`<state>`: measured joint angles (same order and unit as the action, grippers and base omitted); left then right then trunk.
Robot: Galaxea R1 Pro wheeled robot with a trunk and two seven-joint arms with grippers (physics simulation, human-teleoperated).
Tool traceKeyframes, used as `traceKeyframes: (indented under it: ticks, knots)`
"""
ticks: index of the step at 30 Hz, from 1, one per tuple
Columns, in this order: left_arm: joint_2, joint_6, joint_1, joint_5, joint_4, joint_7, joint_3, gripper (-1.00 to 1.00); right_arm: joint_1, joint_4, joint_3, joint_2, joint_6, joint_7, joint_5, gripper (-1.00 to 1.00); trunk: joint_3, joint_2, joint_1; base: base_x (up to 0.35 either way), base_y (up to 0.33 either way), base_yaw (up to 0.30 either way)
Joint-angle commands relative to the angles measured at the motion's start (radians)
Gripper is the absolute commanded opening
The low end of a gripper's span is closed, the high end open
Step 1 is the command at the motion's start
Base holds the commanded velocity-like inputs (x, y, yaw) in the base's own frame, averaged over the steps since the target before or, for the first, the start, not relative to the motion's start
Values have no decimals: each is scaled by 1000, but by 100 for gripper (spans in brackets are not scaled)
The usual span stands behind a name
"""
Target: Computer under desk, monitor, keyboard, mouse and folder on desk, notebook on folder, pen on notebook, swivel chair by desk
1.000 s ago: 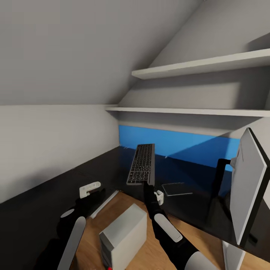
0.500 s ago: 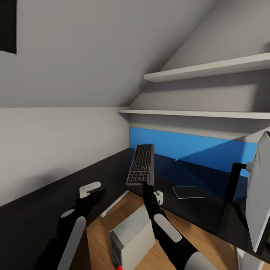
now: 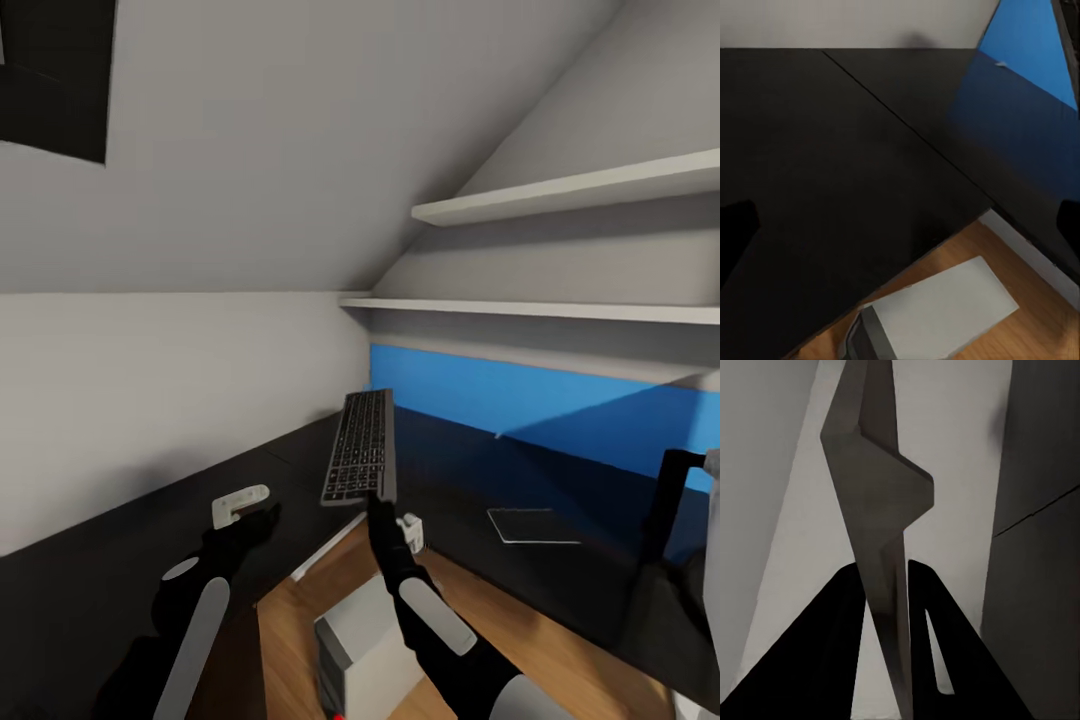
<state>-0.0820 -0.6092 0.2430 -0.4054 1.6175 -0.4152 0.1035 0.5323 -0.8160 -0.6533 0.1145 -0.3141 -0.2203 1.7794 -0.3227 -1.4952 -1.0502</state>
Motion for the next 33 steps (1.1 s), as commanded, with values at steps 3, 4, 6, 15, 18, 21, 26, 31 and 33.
traceKeyframes:
  ticks: [3,4,6,15,18,21,26,31,33]
  knots:
    - [1,-3,1,-10,0,-11,1,100,2,0,-14,0,-6,7,9,-100,2,-1,0,0,0,207]
    - [1,-3,1,-10,0,-11,1,100,2,0,-15,0,-6,7,9,-100,3,-1,0,0,0,216]
    - [0,-3,1,-11,-1,-11,1,100,2,0,-15,1,-6,8,9,-100,5,-1,0,0,0,236]
    - [0,-3,1,-10,-2,-11,1,100,2,0,-16,-1,-6,23,8,-100,6,-1,0,0,0,278]
    - [0,-2,1,-10,-2,-11,1,100,2,0,-16,-1,-6,29,8,-100,6,-1,0,0,0,288]
    - [0,-3,1,-10,-2,-11,1,100,2,0,-16,-1,-6,30,8,-100,6,-1,0,0,0,289]
    - [0,-3,1,-10,-2,-11,1,100,2,-1,-16,-1,-5,30,8,-100,6,-1,0,0,0,289]
    - [0,-3,1,-10,-2,-11,1,100,2,0,-29,-1,-5,31,7,-100,6,-1,0,0,0,289]
    - [0,-3,1,-10,-2,-11,1,100,2,-1,-31,-1,-5,31,7,-100,6,-1,0,0,0,289]
